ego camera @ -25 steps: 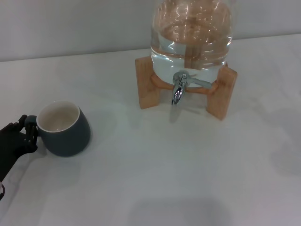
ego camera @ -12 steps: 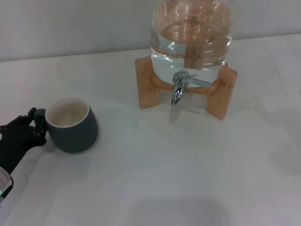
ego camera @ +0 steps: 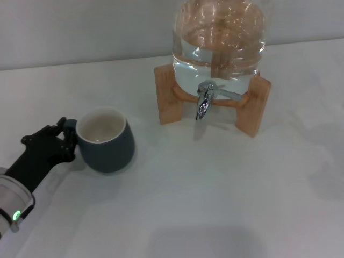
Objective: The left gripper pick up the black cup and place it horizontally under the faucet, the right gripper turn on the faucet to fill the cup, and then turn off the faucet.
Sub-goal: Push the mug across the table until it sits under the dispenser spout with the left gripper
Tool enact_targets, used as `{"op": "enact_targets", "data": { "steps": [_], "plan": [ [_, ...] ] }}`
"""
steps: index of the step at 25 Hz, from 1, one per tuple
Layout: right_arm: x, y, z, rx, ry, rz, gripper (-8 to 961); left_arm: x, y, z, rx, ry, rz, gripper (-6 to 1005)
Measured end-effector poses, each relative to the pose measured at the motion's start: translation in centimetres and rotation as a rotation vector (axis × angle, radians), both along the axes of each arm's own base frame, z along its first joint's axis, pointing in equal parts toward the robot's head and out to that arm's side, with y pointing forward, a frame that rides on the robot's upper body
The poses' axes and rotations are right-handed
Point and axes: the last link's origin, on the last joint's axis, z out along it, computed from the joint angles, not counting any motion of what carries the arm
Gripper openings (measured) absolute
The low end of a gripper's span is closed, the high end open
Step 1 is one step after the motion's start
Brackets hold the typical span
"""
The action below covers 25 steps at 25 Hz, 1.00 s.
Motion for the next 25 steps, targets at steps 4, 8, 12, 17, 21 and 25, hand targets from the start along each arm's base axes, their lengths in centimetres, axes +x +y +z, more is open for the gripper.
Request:
{"op": "enact_targets", "data": {
  "steps": [4,8,12,17,21,25],
  "plan": [
    [-0.1,0.1,0.0,0.0,-0.001,0.004,853,0.8,0.1,-0.5,-0.021,-0.008,-0.024,178],
    [-0.2,0.3,-0.2,-0.007,-0.001,0.011,853,1.8,0.2,-1.1,-0.042,-0.018,-0.053,178],
    [-0.4,0.3,-0.3,-0.015,-0.002,0.018,853,2.8,0.1,-1.8,-0.075,-0.023,-0.09,178],
    [-0.4,0.3,-0.4,-0.017,-0.002,0.02,853,3.7,-0.4,-2.7,-0.12,-0.024,-0.131,179],
    [-0.4,0.3,-0.4,-0.018,-0.001,0.02,853,4.3,-0.8,-3.3,-0.153,-0.018,-0.161,179],
    [-0.5,0.3,-0.5,-0.021,-0.001,0.021,854,4.7,-1.3,-3.9,-0.188,-0.012,-0.197,179]
  ]
}}
